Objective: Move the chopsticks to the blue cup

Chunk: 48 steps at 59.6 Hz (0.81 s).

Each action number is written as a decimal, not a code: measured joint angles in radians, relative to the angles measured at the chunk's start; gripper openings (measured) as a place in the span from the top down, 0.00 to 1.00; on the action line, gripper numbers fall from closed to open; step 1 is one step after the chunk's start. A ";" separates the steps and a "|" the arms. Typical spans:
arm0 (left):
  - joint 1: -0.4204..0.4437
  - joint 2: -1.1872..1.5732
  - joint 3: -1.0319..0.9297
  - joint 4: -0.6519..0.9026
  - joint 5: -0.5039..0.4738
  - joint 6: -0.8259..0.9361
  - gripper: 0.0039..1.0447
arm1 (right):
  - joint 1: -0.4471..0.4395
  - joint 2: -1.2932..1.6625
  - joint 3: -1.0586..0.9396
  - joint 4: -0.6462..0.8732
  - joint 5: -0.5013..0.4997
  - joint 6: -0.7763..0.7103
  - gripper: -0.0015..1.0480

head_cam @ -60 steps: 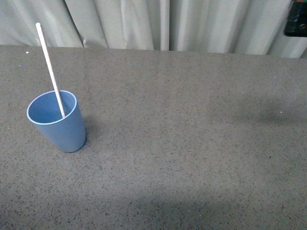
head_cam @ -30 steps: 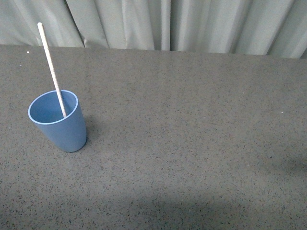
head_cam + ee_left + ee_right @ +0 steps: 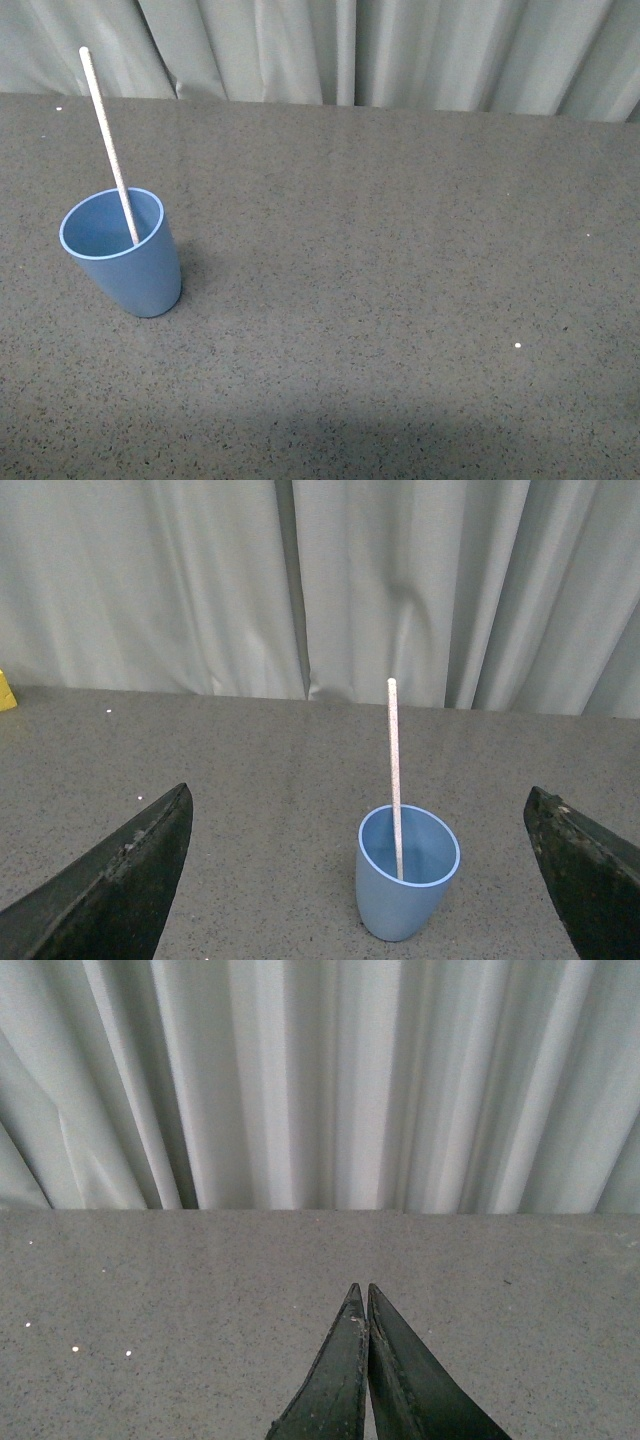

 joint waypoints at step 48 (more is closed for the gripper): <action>0.000 0.000 0.000 0.000 0.000 0.000 0.06 | 0.000 -0.521 -0.021 -0.477 0.000 0.000 0.99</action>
